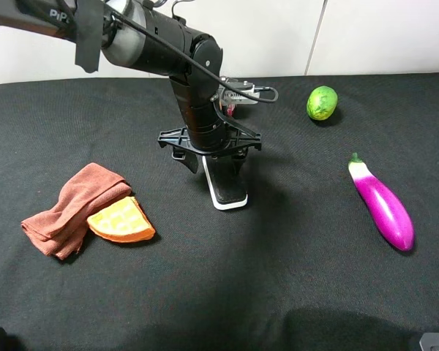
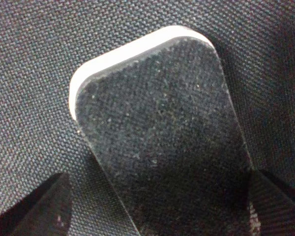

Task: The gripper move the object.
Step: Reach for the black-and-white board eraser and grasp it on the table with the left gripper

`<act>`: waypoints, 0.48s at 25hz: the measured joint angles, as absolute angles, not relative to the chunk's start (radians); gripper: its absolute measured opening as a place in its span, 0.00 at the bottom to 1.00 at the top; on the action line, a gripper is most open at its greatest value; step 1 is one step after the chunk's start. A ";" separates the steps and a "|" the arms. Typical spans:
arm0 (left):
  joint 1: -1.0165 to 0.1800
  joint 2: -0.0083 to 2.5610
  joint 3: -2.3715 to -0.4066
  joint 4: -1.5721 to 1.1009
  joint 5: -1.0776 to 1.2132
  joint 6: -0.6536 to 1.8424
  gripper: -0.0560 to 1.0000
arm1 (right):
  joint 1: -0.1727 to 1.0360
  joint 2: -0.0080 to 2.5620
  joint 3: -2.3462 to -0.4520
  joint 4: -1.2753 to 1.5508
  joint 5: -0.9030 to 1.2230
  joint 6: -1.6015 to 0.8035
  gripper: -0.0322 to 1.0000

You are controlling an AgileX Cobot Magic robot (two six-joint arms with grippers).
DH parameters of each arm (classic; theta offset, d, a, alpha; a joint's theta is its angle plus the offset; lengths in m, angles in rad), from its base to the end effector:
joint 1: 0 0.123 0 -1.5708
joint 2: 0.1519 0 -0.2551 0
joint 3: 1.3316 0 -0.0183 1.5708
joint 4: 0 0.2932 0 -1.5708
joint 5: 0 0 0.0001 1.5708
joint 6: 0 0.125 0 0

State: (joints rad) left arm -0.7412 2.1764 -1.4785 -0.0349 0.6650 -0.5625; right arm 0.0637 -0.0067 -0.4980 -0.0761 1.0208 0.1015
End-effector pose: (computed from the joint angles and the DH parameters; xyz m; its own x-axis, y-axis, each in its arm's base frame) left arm 0.3392 -0.3141 0.0356 -0.9645 0.1288 -0.2305 0.1722 0.9686 -0.1791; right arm 0.0945 -0.0021 0.2869 -0.4133 0.0353 -0.9099 0.0209 0.9994 0.0293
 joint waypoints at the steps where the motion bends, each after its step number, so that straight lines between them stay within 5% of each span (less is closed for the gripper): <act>1: -0.741 2.178 -1.478 -0.035 0.665 -0.562 0.78 | 0.064 -0.007 -0.498 -0.076 1.021 0.102 0.64; 12: -0.741 2.184 -1.480 -0.037 0.644 -0.562 0.78 | 0.064 -0.007 -0.498 -0.076 1.021 0.102 0.64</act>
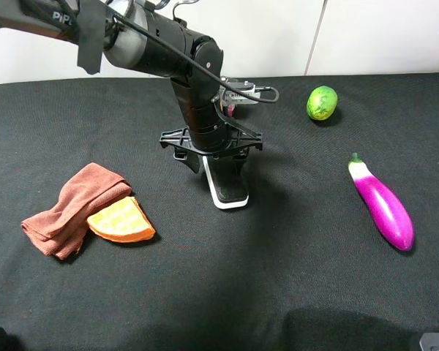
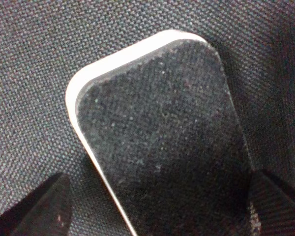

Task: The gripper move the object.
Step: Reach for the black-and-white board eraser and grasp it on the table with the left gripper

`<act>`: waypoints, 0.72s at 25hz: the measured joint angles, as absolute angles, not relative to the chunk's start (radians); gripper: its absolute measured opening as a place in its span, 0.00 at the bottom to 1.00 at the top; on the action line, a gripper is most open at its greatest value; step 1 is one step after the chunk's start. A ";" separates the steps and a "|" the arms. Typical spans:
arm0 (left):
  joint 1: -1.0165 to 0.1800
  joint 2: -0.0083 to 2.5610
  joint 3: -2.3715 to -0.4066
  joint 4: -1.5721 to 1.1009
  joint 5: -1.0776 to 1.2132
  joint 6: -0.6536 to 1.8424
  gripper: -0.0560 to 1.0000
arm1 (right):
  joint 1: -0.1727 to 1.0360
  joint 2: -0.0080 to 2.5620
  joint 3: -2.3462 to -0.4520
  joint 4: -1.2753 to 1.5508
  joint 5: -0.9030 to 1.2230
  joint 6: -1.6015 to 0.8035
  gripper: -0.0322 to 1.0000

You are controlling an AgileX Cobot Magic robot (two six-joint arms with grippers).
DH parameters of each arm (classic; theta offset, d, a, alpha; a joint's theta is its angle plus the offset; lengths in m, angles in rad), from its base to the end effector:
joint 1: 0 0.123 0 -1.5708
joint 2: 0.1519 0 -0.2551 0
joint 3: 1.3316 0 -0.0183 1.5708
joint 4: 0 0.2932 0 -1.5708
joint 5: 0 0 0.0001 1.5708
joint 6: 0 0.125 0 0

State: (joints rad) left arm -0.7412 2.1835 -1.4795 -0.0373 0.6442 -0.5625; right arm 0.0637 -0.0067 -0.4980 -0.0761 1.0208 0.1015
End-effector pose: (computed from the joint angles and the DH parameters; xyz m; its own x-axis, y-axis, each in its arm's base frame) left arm 0.3407 -0.3156 0.0334 -0.9624 0.1243 -0.2414 0.1720 0.9670 -0.1881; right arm 0.0945 -0.0021 0.2869 -0.4133 0.0353 -0.9099 0.0209 0.9994 0.0293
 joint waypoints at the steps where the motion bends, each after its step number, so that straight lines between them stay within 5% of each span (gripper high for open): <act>1: -0.741 2.184 -1.480 -0.037 0.643 -0.562 0.78 | 0.064 -0.007 -0.498 -0.076 1.021 0.102 0.64; 18: -0.741 2.185 -1.480 -0.061 0.617 -0.562 0.78 | 0.064 -0.007 -0.498 -0.076 1.021 0.102 0.64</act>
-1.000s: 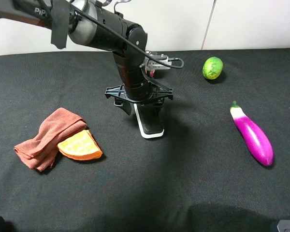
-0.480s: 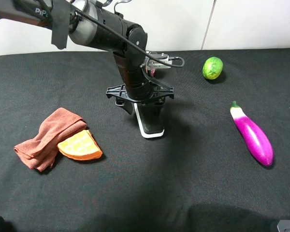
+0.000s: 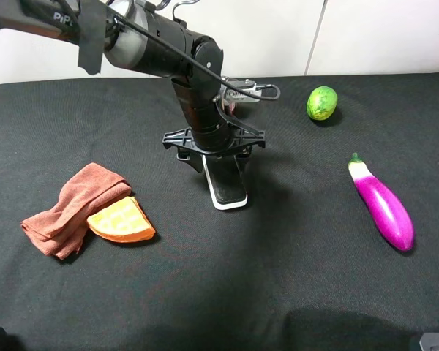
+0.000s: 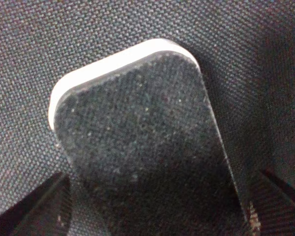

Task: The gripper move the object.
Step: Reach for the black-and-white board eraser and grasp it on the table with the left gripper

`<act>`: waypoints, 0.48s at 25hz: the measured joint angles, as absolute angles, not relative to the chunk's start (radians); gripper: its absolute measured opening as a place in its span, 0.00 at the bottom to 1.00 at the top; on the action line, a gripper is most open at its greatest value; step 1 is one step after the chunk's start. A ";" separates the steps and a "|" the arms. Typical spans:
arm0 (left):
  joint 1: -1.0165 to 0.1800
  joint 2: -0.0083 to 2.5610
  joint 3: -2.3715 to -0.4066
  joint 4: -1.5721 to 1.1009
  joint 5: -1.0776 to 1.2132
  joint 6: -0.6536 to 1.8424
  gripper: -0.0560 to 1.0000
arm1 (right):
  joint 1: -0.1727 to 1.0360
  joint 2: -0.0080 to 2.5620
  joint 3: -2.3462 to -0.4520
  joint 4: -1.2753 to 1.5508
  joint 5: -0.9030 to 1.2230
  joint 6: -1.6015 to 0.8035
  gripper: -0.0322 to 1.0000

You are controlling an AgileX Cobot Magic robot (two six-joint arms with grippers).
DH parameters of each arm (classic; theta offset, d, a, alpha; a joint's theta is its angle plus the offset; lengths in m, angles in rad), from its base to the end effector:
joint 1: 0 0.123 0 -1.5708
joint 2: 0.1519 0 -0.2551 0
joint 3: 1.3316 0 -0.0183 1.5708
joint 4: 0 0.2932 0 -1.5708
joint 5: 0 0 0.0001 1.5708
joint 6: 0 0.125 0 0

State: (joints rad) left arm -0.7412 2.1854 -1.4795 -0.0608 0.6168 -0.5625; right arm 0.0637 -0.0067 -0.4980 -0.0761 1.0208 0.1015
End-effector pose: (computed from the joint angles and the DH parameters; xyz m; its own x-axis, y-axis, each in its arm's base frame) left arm 0.3419 -0.3189 0.0337 -0.9625 0.1025 -0.2510 0.1591 0.9632 -0.2168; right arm 0.0945 -0.0021 0.2869 -0.4133 0.0353 -0.9099 0.0209 0.9994 0.0293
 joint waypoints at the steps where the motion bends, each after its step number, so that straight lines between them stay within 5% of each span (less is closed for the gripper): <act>1: -0.741 2.185 -1.480 -0.061 0.610 -0.562 0.78 | 0.064 -0.007 -0.498 -0.076 1.021 0.102 0.64; 12: -0.741 2.185 -1.480 -0.061 0.605 -0.562 0.78 | 0.064 -0.007 -0.498 -0.076 1.021 0.102 0.64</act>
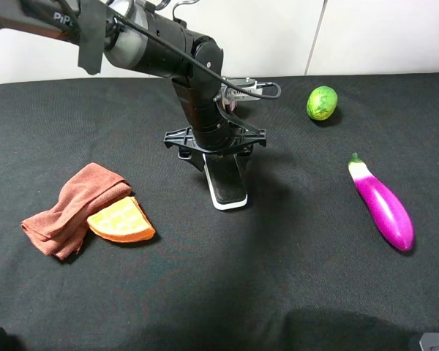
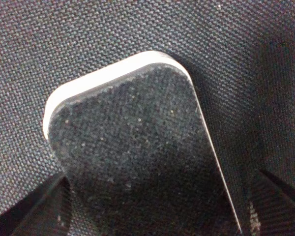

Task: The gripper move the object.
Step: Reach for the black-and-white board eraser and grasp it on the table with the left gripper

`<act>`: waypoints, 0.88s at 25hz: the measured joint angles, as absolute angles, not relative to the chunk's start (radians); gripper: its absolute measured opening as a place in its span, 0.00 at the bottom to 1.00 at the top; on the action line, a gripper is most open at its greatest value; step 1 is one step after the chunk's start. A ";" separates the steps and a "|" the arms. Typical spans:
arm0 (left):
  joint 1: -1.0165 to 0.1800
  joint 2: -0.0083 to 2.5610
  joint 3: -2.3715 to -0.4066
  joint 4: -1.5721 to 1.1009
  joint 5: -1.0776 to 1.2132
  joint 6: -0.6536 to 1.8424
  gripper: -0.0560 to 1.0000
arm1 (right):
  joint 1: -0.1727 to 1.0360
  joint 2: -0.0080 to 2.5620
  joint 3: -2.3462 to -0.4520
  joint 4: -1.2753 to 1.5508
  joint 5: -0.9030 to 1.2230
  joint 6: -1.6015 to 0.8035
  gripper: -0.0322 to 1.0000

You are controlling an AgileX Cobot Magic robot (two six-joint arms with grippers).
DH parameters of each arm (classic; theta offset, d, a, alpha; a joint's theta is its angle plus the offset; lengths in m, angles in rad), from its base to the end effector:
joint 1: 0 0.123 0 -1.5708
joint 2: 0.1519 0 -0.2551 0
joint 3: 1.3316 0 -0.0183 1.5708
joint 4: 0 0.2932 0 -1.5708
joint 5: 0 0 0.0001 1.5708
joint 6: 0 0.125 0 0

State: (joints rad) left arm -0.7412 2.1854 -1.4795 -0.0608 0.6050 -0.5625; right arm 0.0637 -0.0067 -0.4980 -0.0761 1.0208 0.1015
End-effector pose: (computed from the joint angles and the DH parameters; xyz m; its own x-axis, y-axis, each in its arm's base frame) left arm 0.3430 -0.3198 0.0342 -0.9603 0.1000 -0.2604 0.1605 0.9616 -0.2227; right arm 0.0945 -0.0021 0.2869 -0.4133 0.0353 -0.9099 0.0209 0.9994 0.0293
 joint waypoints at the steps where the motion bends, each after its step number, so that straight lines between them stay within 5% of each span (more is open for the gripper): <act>1: -0.741 2.185 -1.480 -0.061 0.605 -0.562 0.78 | 0.064 -0.007 -0.498 -0.076 1.021 0.102 0.64; 22: -0.741 2.213 -1.481 -0.061 0.600 -0.562 0.78 | 0.064 -0.007 -0.498 -0.076 1.021 0.102 0.64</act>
